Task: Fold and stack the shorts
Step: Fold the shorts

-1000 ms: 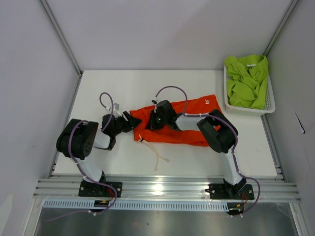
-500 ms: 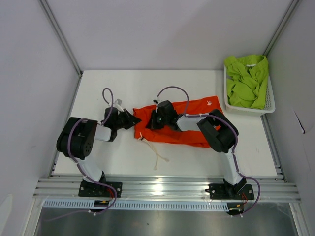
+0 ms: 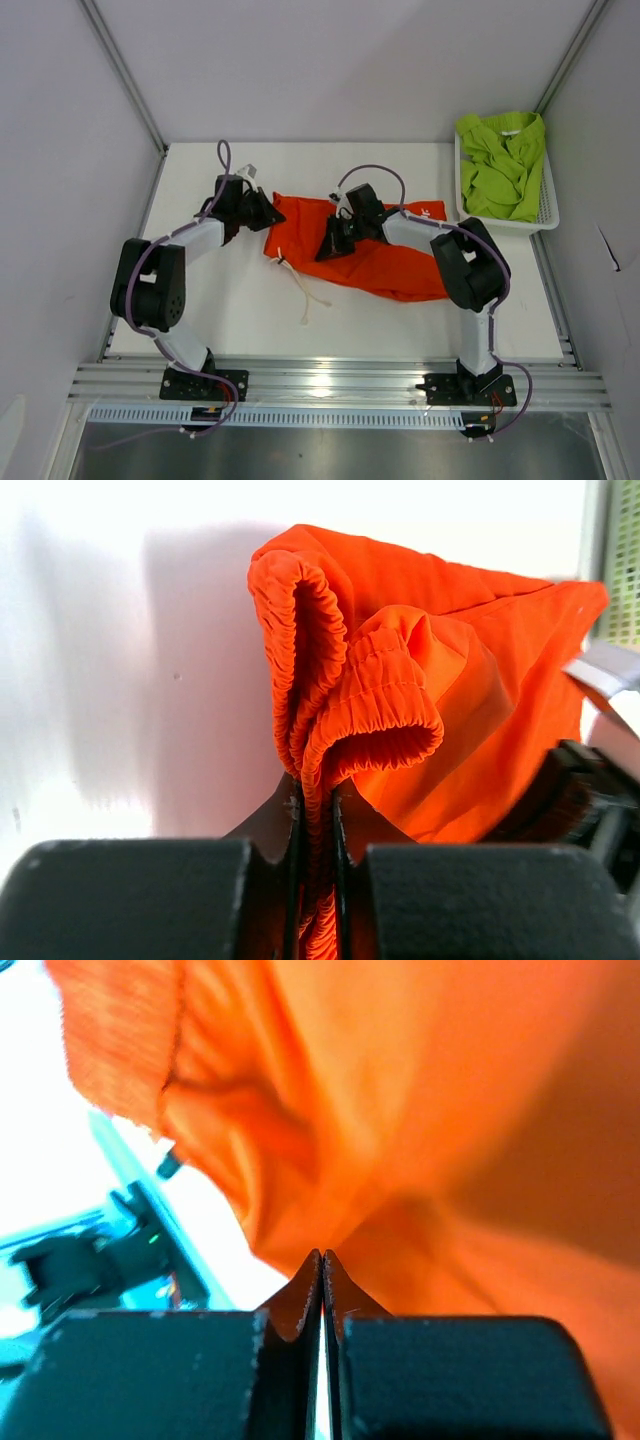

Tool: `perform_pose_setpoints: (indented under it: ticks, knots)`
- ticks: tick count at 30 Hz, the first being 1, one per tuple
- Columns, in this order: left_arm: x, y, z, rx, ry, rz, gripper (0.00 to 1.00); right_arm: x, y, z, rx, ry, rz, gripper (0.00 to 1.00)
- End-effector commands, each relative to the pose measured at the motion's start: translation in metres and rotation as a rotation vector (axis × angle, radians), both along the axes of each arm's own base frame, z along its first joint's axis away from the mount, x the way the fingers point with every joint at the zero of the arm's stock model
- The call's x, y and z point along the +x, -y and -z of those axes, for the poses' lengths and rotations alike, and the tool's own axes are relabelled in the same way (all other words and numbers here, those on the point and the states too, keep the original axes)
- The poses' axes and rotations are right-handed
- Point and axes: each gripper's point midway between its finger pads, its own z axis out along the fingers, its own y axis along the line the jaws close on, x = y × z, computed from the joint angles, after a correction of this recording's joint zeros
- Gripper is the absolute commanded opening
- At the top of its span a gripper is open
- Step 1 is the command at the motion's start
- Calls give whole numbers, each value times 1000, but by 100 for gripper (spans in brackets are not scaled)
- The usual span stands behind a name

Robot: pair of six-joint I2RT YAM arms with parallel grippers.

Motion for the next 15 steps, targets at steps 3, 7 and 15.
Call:
perform_pose_setpoints:
  ticks: [3, 7, 15]
  knots:
    - [7, -8, -3, 93, -52, 21, 0, -20, 10, -24, 29, -110, -96, 0]
    - [14, -15, -12, 150, -69, 4, 0, -27, 12, -11, 64, -219, -122, 0]
    - [22, -24, -38, 227, -71, -4, 0, -25, 27, 11, 29, -340, -102, 0]
